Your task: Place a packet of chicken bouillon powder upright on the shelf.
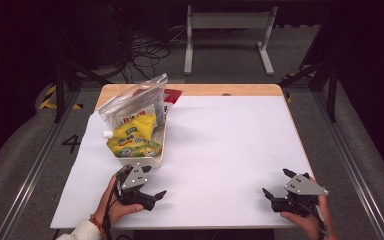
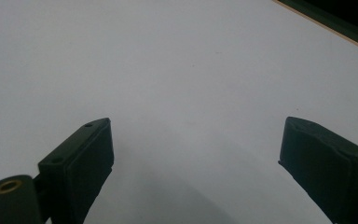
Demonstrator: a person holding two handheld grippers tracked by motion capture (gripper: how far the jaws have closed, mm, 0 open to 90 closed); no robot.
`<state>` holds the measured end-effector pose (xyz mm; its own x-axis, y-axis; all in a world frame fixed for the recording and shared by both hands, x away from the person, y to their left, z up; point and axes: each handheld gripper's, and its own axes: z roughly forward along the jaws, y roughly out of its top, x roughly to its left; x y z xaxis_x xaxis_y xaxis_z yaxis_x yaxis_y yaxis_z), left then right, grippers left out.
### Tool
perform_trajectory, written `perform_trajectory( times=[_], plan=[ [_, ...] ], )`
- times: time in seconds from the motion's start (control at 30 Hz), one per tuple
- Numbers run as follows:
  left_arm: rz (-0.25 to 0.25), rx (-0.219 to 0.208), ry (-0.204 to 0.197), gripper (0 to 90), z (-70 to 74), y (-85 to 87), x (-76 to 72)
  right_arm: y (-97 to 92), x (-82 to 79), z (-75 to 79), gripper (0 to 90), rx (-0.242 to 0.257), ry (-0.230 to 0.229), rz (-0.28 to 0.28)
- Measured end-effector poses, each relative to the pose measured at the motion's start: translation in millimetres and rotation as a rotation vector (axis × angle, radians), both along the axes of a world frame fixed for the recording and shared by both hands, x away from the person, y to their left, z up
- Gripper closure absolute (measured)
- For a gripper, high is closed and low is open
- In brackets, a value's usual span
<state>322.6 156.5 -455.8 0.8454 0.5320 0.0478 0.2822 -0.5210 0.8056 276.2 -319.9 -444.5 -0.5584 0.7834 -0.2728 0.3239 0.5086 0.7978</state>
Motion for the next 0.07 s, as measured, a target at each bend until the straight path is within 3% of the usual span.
perform_trajectory(
  times=[0.07],
  plan=[
    [0.002, 0.002, 0.000, 7.7, 0.3, -0.1, 0.0, 0.3, -0.3, 0.2, 9.8, 0.002, 0.001, 0.001]
  ],
)
